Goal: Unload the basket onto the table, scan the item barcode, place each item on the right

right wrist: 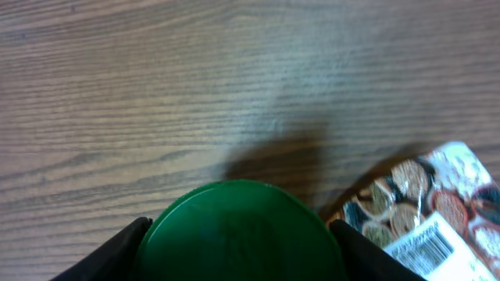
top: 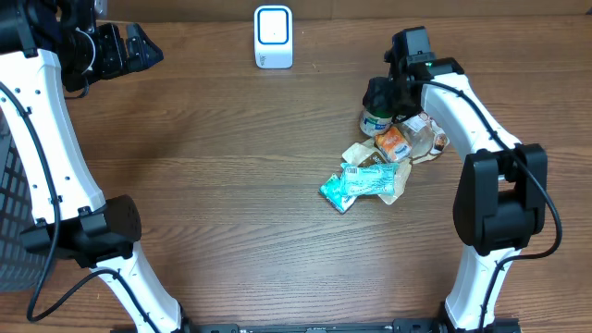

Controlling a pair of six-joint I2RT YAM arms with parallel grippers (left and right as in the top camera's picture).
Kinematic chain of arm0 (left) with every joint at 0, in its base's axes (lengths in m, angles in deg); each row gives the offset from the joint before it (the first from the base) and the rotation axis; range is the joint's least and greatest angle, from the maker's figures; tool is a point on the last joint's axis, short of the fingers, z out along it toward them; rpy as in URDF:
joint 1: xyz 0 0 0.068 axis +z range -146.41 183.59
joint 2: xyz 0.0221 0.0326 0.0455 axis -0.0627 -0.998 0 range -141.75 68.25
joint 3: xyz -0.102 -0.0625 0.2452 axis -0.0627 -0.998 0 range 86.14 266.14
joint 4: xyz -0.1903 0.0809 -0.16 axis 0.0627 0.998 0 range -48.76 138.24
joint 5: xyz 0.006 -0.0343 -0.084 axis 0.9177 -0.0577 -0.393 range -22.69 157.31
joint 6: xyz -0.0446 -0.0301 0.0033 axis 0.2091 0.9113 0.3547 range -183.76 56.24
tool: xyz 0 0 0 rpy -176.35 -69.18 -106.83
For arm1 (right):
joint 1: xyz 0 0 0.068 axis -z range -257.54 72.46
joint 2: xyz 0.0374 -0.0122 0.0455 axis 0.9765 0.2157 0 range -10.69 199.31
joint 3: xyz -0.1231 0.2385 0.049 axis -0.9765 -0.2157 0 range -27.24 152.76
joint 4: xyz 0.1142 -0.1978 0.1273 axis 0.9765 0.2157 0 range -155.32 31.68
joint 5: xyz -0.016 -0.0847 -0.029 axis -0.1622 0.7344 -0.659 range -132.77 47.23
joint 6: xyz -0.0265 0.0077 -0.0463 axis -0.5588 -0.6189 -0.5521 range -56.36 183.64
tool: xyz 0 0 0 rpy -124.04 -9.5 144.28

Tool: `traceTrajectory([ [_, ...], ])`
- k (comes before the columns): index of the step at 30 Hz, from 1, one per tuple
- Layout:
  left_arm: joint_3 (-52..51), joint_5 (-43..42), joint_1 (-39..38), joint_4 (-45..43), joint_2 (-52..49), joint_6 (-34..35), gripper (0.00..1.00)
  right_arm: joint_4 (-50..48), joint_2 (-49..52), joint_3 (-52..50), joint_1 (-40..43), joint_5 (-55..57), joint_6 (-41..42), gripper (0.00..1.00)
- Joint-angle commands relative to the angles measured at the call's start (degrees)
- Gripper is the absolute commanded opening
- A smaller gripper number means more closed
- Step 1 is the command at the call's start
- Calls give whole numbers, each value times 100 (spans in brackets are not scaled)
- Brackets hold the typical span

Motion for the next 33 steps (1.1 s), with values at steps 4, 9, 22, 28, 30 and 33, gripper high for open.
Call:
traceTrajectory([
  [4,0,-4,-4,2,2,-15,100,125,-133,94,-57,-275,-4,100],
  [9,0,-2,-4,2,2,-15,100,621,-876,616,-59,-490,-2,100],
  [22,0,-4,-4,2,2,-15,100,2179,-4732,1458,-245,-507,-7,100],
  [28,0,-2,-4,2,2,-15,100,3338,-5901,1458,-240,564,319,100],
  [30,0,-2,-4,2,2,-15,100,3560,-6170,1458,-240,857,490,100],
  [33,0,-2,-4,2,2,-15,100,3394,-6572,1222,-232,1375,579,100],
])
